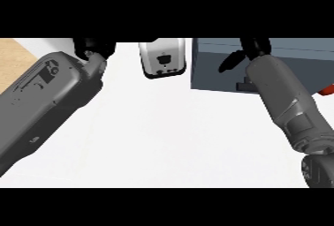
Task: Pick up the can, place it into the drawer and close the drawer
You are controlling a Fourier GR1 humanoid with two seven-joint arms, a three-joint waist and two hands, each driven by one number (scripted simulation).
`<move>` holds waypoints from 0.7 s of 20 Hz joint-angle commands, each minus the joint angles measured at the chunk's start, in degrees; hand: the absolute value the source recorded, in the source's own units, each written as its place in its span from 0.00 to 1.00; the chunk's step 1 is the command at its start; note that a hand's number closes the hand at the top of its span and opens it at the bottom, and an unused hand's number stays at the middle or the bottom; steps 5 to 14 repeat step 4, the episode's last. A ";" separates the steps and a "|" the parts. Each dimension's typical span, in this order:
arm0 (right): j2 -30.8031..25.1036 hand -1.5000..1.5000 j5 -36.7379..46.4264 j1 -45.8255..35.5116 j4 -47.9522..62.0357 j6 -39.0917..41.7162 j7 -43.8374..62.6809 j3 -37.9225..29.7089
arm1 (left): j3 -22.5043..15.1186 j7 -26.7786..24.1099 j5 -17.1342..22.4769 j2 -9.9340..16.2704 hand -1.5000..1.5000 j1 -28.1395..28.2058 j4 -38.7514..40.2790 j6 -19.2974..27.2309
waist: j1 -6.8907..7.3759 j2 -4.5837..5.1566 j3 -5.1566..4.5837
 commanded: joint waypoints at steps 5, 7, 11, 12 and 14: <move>1.63 0.00 -9.42 -2.91 -1.35 2.45 -4.34 -8.63 | 0.30 2.14 -0.74 1.91 0.00 -0.08 -1.16 0.40 | 0.81 0.04 -0.33; 1.63 0.00 -9.42 -2.91 -1.35 2.45 -4.34 -8.63 | 0.30 2.14 -0.74 1.91 0.00 -0.08 -1.16 0.40 | 0.81 0.04 -0.33; 1.63 0.00 -9.42 -2.91 -1.35 2.45 -4.34 -8.63 | 0.30 2.14 -0.74 1.91 0.00 -0.08 -1.16 0.40 | 0.81 0.04 -0.33; 1.63 0.00 -9.42 -2.91 -1.35 2.45 -4.34 -8.63 | 0.30 2.14 -0.74 1.91 0.00 -0.08 -1.16 0.40 | 0.81 0.04 -0.33; 1.63 0.00 -9.42 -2.91 -1.35 2.45 -4.34 -8.63 | 0.30 2.14 -0.74 1.91 0.00 -0.08 -1.16 0.40 | 0.81 0.04 -0.33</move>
